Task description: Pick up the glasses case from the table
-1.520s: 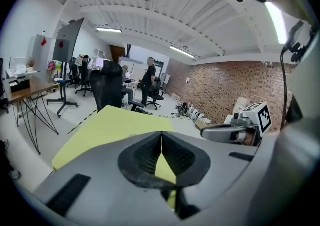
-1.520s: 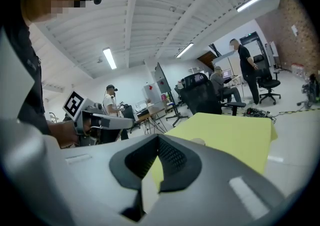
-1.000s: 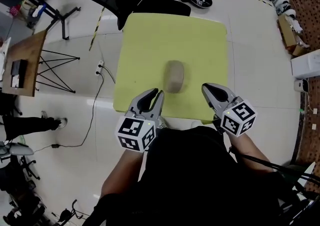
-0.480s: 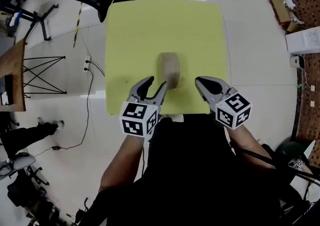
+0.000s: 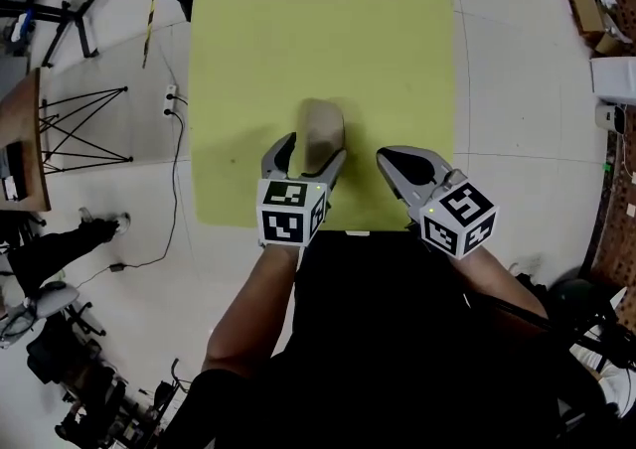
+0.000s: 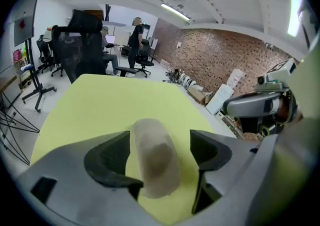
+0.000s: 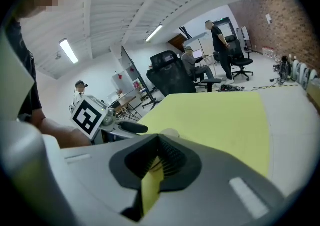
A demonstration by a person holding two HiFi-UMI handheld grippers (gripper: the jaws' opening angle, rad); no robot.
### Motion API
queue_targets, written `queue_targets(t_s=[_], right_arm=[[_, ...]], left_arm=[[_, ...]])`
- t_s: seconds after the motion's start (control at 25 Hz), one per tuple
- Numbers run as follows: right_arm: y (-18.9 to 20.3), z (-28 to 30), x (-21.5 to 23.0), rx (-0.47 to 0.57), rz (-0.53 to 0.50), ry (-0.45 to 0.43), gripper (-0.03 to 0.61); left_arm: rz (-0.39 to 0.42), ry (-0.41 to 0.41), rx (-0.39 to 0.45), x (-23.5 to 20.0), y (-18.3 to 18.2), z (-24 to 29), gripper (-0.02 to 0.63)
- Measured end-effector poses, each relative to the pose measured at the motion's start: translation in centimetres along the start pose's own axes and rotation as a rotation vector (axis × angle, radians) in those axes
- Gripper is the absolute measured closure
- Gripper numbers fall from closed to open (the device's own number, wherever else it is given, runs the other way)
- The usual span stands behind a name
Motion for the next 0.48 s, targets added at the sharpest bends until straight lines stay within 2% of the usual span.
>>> queue_targets(t_s=[0.24, 0.48], right_arm=[[1.5, 0.6, 1.8, -0.007, 0.041, -0.037, 0.575], [3.2, 0.8, 3.1, -0.013, 0.087, -0.058, 0.575]], left_arm=[[-0.015, -0.089, -0.085, -1.0, 1.6, 3.6, 0.198], [-0.022, -0.158, -0.171, -2.1, 3.5, 5.7, 0.179]])
Point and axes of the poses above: the fingertips, and each gripper's own axes: z forward along the fingers, x to its right, y out of its underside, the point moved 1 cm from there along -z, backward along the fingers, and after that the axes turned 13 degrees about -z, right-handed, at the moved point
